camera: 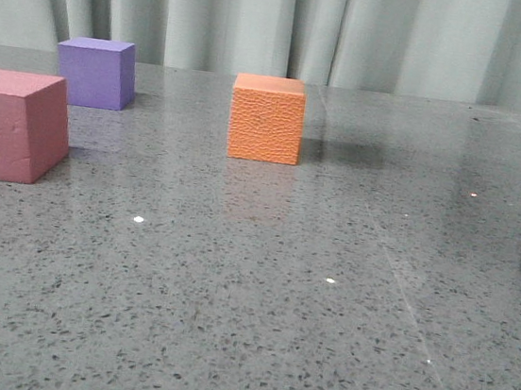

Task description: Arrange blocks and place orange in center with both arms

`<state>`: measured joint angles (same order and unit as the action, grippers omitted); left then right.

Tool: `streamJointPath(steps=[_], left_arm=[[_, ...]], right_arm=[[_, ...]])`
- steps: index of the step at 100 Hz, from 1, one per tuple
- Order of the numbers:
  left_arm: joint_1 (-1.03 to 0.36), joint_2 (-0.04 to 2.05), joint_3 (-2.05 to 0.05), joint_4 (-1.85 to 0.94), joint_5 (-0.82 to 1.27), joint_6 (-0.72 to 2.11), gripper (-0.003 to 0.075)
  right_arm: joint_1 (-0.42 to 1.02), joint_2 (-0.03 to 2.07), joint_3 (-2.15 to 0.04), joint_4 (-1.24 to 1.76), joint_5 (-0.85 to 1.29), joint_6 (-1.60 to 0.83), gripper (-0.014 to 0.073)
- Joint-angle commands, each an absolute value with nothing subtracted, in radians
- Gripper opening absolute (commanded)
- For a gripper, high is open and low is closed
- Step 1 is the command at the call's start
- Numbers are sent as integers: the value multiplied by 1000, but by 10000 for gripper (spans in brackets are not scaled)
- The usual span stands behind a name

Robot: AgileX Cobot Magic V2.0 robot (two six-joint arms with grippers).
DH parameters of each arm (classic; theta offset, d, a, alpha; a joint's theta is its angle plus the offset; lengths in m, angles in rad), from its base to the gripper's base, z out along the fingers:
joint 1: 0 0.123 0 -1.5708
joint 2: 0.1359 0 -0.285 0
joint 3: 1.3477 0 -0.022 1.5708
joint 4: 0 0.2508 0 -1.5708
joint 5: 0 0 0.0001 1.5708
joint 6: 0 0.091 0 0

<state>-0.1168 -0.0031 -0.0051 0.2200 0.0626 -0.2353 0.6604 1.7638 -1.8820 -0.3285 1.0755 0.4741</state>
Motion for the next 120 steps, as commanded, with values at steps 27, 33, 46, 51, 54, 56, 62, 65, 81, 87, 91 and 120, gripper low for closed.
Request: streamJointPath(steps=[27,33,46,51,54,56,62,65,81,87,91,120], left_arm=[[-115,-36,51,217,-13,-234,-19],[-115,-36,51,217,-13,-234,-19],[-115,-36,51,217,-13,-234,-19],[-115,-36,51,217,-13,-234,-19],[-115,-36,51,217,-13,-234,-19],[-115,-36,51,217,-13,-234,-19],[-115,-36,51,217,-13,-234,-19],[-115,-36,51,217,-13,-234,-19],[-115,-36,51,217,-13,-234,-19],[-115,-36,51,217,-13,-234,-19],[-115,-36,51,217,-13,-234,-19],[-115,-36,51,217,-13,-234,-19]], right_arm=[[655,1239,-1501,-543,999,447,591],[650,1141,-1407,-546,992,448,591],[627,933,-1202,-548,971,486,591],[618,849,-1139,-552,959,499,591],[613,800,-1087,-556,951,507,588],[610,764,-1057,-562,946,512,580],[609,659,-983,-579,929,518,528],[609,612,-951,-582,920,518,490],[609,396,-839,-582,906,518,124],[609,348,-831,-581,924,518,-69],[609,333,-831,-580,939,518,-125],[610,325,-831,-576,981,516,-119]])
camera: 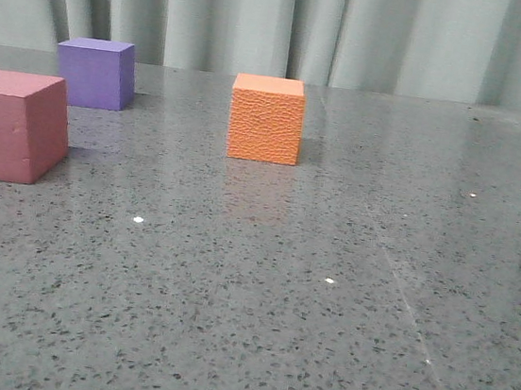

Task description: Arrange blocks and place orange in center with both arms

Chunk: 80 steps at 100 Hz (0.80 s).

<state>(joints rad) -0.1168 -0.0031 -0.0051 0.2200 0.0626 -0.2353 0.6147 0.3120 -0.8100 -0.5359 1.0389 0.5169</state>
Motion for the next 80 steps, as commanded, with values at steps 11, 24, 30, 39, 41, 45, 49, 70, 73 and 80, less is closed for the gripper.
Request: streamJointPath(steps=[11,24,30,39,41,45,49,70,73,80], left_arm=[[-115,-36,51,217,-13,-234,-19],[-115,-36,51,217,-13,-234,-19],[-115,-36,51,217,-13,-234,-19],[-115,-36,51,217,-13,-234,-19],[-115,-36,51,217,-13,-234,-19],[-115,-36,51,217,-13,-234,-19],[-115,-36,51,217,-13,-234,-19],[-115,-36,51,217,-13,-234,-19],[-115,-36,51,217,-13,-234,-19],[-115,-36,51,217,-13,-234,-19]], right_arm=[[610,325,-831,-576,981,516,-119],[610,325,-831,-576,980,516,-119],[610,325,-831,-576,976,516,-119],[608,325,-804,-591,952,516,-119],[604,325,-793,-597,937,516,-119],[588,322,-771,-602,900,516,-119],[562,318,-730,-602,833,516,-119],[332,234,-512,-513,499,514,-119],[298,216,-486,-471,476,508,-119],[222,168,-425,-373,443,457,-119]])
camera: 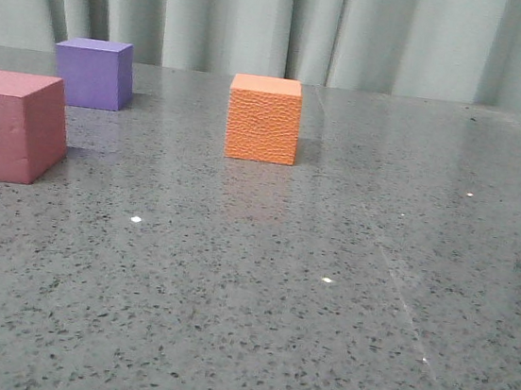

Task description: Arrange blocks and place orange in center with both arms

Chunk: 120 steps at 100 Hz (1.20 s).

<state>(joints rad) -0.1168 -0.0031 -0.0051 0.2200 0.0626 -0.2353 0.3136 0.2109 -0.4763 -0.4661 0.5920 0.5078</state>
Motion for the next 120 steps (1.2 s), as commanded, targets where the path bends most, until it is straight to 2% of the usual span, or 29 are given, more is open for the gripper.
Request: streamJointPath(steps=[1,24,60,120], left_arm=[[-115,-36,51,217,-13,-234,-19],[-115,-36,51,217,-13,-234,-19],[-115,-36,51,217,-13,-234,-19],[-115,-36,51,217,-13,-234,-19]], right_arm=[[208,159,-420,-363,440,441,-119],[88,28,-241,-107,360,176,-119],[34,-35,9,-18,77,152,-119],[32,-35,14,-18,61,152,-119]])
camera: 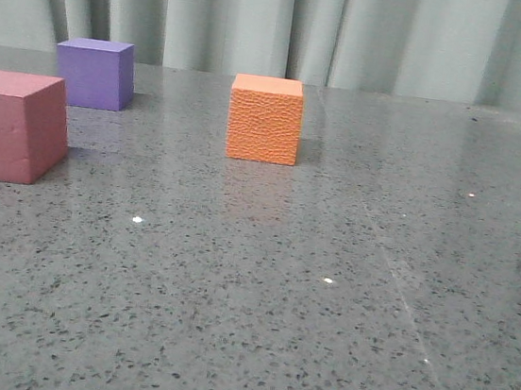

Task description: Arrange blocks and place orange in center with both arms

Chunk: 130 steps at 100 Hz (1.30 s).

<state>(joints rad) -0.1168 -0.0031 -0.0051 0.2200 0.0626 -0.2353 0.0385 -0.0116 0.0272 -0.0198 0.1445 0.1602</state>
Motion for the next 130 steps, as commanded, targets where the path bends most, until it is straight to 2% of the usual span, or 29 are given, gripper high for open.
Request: streamJointPath(steps=[1,42,59,81,102,118,130], left_arm=[[-115,-36,51,217,-13,-234,-19],[-115,-36,51,222,-13,-234,-19],[-115,-36,25,218,-94,-237,-19],[-115,57,-239,93,255,-239,-19],[-117,352,-658,-17,631,-239,-19],[-117,546,-885,-65,760,-239,-19],[-117,636,-948,-56,773,-231,-19]], right_arm=[[32,-35,14,-18,61,152,-119],[32,-35,14,-18,61,152,-119],[32,-35,14,-18,61,152,-119],[32,-35,14,-18,61,152,-119],[32,-35,14,-18,61,152,-119],[32,-35,14,-18,61,152,-119],[32,-35,14,-18,61,152,-119]])
